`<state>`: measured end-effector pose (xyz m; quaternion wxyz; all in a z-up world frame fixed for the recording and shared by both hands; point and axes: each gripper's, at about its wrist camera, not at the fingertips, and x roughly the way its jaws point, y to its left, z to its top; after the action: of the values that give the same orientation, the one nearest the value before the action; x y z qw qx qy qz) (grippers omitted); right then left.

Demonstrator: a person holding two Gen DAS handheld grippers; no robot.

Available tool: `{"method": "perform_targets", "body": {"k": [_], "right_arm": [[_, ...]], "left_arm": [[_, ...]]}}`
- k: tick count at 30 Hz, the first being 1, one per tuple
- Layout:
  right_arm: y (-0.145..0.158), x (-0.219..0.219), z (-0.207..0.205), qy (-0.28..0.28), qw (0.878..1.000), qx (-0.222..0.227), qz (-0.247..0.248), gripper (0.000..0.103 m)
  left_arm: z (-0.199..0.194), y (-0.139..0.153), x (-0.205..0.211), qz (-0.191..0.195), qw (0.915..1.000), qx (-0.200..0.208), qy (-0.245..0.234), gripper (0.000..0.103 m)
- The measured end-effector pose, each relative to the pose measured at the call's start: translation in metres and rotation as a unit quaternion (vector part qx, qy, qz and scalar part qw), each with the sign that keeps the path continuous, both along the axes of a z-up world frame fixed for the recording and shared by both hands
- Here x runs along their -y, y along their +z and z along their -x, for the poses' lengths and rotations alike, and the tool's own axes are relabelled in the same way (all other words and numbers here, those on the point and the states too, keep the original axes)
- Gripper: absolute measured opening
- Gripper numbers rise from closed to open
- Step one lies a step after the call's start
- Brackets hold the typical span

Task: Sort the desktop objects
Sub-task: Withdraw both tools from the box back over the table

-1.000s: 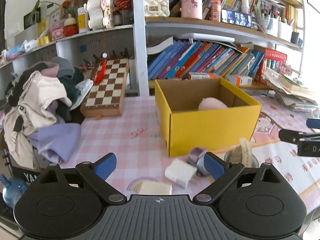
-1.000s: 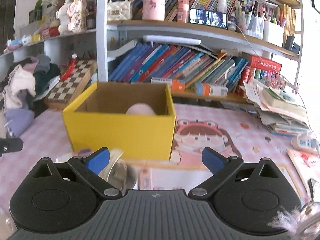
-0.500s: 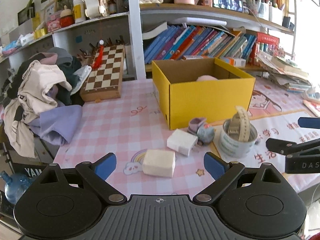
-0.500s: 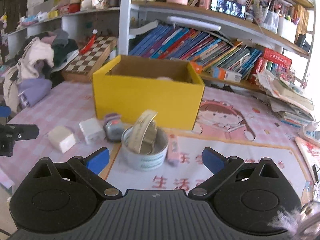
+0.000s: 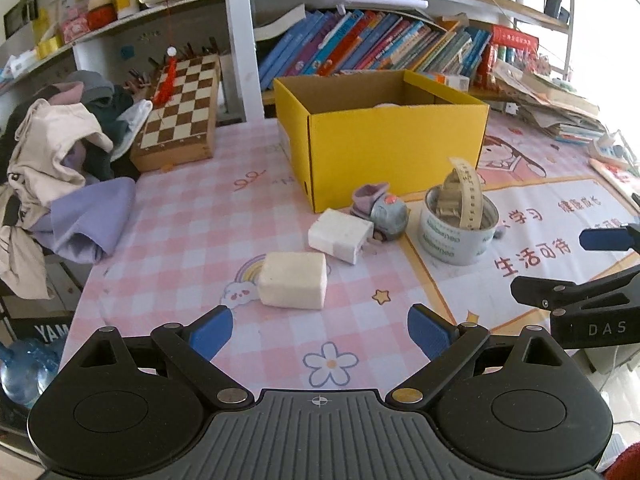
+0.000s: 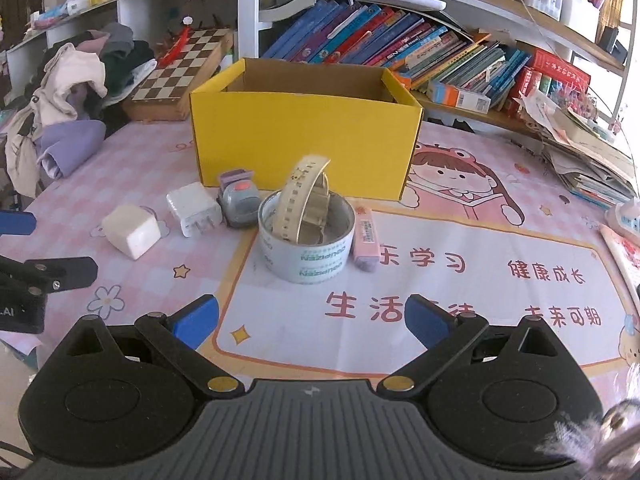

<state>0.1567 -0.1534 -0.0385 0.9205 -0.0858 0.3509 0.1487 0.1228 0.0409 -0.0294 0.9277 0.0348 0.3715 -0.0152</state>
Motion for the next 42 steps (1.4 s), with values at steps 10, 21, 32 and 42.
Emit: {"method": "perform_targets", "body": {"k": [10, 21, 32, 42], "right_arm": [[-0.003, -0.004, -0.001, 0.006, 1.0, -0.013, 0.005, 0.1], [-0.003, -0.006, -0.007, 0.018, 0.999, -0.026, 0.0, 0.1], [-0.001, -0.01, -0.011, 0.026, 1.0, -0.016, 0.002, 0.1], [-0.003, -0.011, -0.019, 0.016, 1.0, -0.019, 0.011, 0.097]], "left_arm": [[-0.005, -0.007, -0.003, 0.003, 0.9999, -0.016, 0.003, 0.096], [-0.013, -0.01, -0.003, 0.005, 0.9997, -0.023, -0.005, 0.096], [-0.019, -0.012, -0.005, 0.006, 0.9997, -0.024, -0.004, 0.096], [-0.023, -0.016, -0.005, 0.005, 0.9996, -0.029, -0.004, 0.096]]}}
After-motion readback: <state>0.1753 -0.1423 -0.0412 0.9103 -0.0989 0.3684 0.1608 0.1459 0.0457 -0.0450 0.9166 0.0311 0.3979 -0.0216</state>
